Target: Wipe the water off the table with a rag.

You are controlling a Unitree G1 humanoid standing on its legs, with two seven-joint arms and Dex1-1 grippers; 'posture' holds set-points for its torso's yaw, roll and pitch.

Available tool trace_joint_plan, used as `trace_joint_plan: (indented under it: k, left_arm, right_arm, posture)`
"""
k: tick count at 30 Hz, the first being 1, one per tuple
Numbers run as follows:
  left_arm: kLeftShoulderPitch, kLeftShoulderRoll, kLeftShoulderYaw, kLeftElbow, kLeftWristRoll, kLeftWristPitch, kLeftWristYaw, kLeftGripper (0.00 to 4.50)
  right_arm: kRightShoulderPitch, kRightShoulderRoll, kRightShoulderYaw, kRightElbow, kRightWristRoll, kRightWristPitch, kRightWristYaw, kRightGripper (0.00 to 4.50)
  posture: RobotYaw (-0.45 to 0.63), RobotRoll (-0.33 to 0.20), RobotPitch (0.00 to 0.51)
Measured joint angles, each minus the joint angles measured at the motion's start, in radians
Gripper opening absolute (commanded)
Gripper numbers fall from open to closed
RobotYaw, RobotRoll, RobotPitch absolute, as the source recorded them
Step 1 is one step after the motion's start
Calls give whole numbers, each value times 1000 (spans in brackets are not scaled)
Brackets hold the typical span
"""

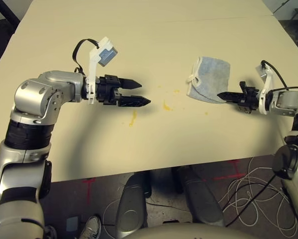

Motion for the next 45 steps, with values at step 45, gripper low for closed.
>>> trace_joint_plan:
  k: [45]
  left_arm:
    - [-22, -20, -9, 21, 8, -21, 11, 4500]
  right_arm:
    - [13, 92, 473, -312, 250, 1, 58, 24]
  posture:
    - [-54, 0, 324]
